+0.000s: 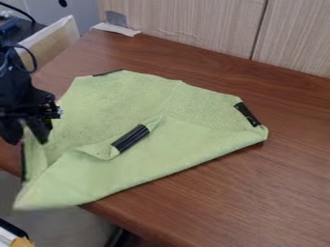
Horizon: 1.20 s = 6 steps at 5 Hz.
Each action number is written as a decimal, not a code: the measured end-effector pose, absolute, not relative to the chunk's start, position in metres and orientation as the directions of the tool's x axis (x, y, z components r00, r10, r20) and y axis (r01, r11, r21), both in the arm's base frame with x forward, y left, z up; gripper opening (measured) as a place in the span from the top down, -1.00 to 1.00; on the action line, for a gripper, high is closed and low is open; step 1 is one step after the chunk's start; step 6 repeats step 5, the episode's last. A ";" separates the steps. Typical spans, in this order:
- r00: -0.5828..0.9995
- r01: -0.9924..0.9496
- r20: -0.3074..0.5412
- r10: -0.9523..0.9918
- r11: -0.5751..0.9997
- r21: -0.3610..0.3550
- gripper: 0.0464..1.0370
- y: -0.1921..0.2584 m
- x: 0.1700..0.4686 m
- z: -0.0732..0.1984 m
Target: Unfold the cloth from bottom left to right
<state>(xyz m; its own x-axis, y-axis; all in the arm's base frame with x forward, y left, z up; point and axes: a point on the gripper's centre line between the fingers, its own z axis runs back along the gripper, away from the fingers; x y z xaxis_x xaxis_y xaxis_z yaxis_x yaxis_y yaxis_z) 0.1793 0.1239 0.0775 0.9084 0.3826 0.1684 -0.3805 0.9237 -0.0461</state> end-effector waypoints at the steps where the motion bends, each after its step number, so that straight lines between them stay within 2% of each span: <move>1: 0.916 -0.352 0.193 0.351 0.935 -0.034 -0.94 0.121 0.183 0.090; 2: 0.919 -0.321 0.229 0.321 0.946 -0.039 -0.94 0.120 0.188 0.106; 4: 0.943 -0.144 0.305 0.135 0.990 0.007 -0.93 0.108 0.212 0.150; 6: 0.945 -0.134 0.303 0.122 0.991 0.018 -0.93 0.109 0.211 0.151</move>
